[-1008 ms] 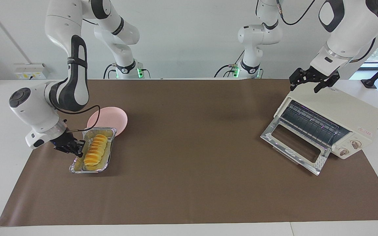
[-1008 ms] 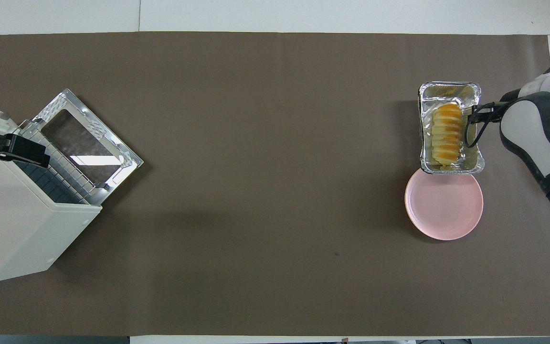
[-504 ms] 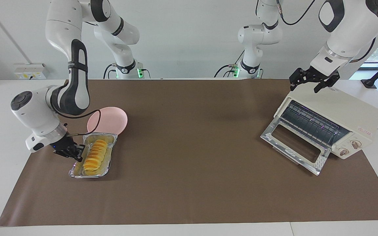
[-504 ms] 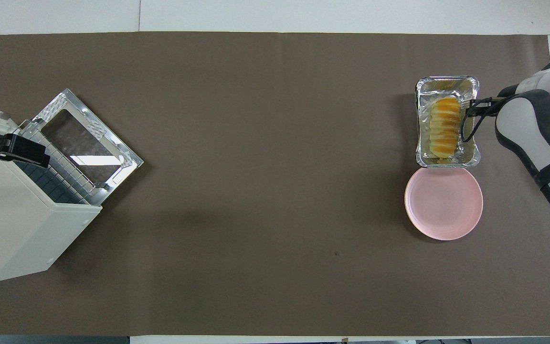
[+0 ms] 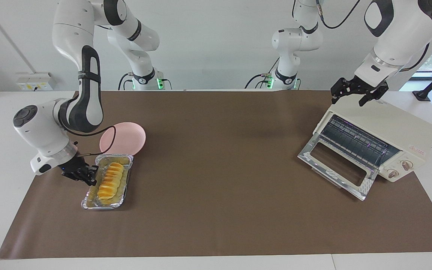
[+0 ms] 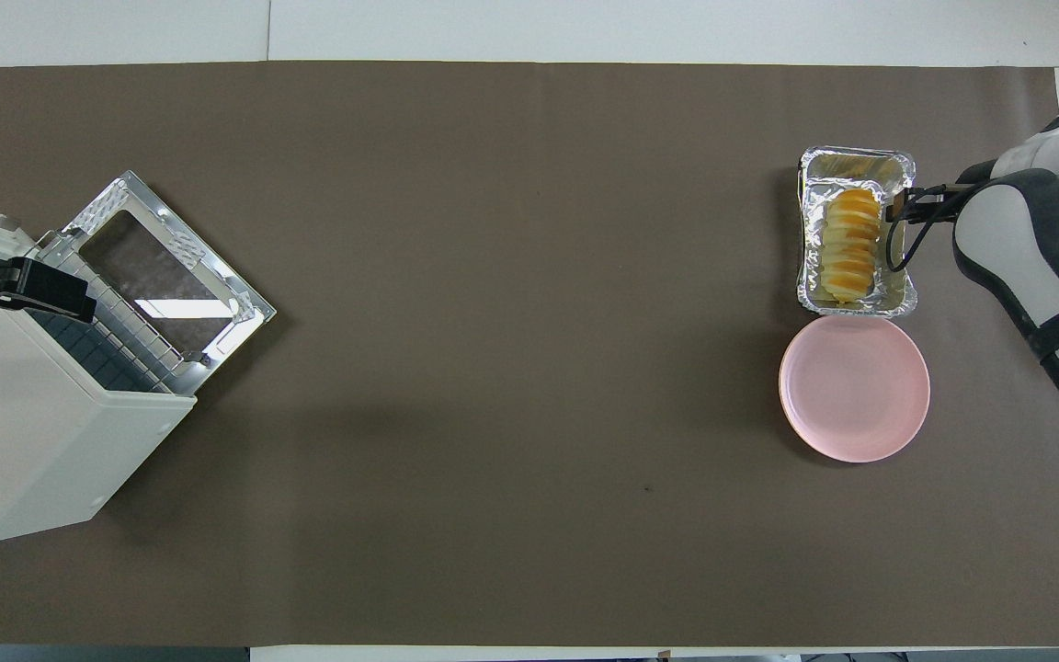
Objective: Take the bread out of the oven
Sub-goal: 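Grasp the bread slices in the tray with the right gripper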
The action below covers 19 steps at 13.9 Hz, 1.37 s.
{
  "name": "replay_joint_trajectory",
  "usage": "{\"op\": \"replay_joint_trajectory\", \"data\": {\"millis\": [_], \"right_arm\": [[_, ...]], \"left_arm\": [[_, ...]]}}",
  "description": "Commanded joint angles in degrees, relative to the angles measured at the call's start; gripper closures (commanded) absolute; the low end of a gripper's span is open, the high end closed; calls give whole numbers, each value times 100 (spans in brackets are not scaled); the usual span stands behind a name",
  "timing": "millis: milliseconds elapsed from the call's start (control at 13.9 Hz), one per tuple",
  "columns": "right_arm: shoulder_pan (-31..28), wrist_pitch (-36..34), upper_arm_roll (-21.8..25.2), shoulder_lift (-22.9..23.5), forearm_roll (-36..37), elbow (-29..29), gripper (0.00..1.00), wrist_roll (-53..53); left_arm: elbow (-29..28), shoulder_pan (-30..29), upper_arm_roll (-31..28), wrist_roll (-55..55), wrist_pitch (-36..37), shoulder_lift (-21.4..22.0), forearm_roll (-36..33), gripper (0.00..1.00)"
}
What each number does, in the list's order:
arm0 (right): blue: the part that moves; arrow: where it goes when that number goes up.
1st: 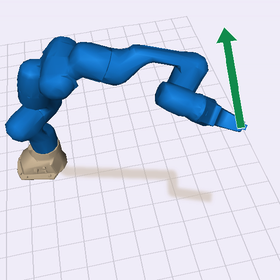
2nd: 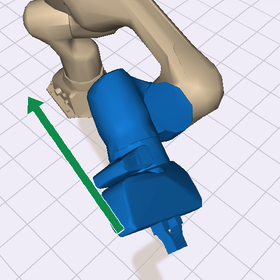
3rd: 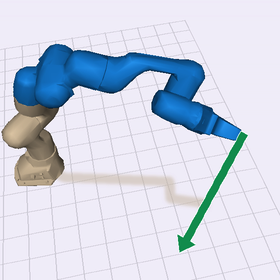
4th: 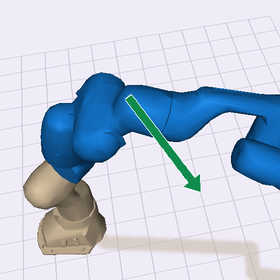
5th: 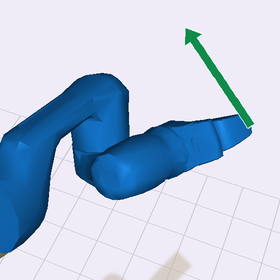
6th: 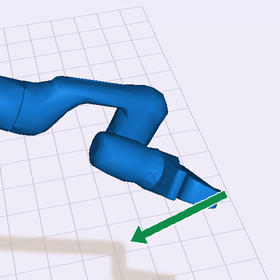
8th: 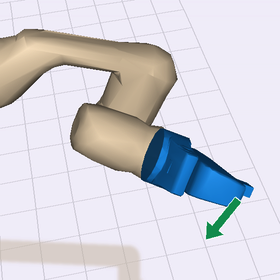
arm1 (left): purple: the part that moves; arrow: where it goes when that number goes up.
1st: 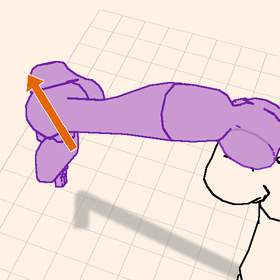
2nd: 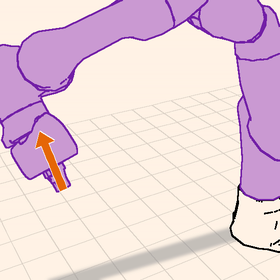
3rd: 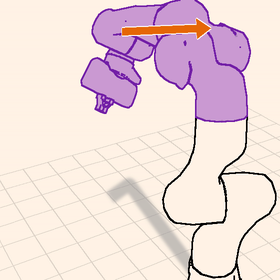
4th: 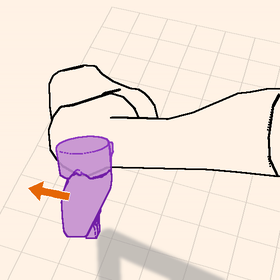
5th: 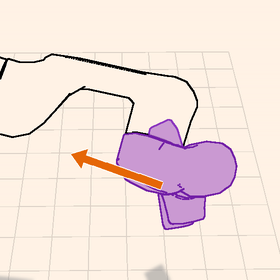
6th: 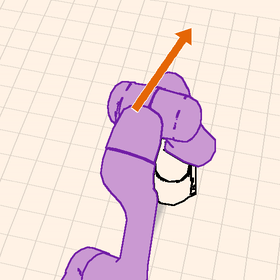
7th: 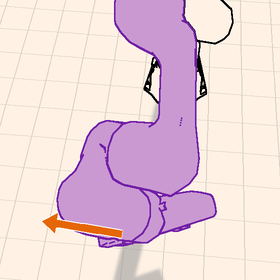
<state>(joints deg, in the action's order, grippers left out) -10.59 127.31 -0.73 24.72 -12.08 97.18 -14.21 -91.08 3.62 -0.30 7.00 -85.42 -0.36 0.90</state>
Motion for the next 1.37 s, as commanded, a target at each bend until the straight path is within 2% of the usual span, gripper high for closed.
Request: {"op": "replay_joint_trajectory", "data": {"millis": [0,288,576,1080,1224,1296], "right_arm": [[22,-304,-24,86,-5,-331,5,-153],[540,-146,-15,95,100,-244,5,618],[594,302,-15,130,197,204,5,753],[532,390,-15,112,206,398,5,674],[532,434,-15,104,206,468,9,656],[532,443,-15,95,197,512,22,656]], "left_arm": [[-165,-81,65,82,-97,150,-37,0],[-165,-81,65,82,-97,150,-37,0],[-174,-81,65,82,-97,150,-37,0],[-174,-81,65,82,-97,150,-37,0],[-174,-81,65,82,-97,150,-37,0],[-174,-81,65,82,-97,150,-37,0]]}}
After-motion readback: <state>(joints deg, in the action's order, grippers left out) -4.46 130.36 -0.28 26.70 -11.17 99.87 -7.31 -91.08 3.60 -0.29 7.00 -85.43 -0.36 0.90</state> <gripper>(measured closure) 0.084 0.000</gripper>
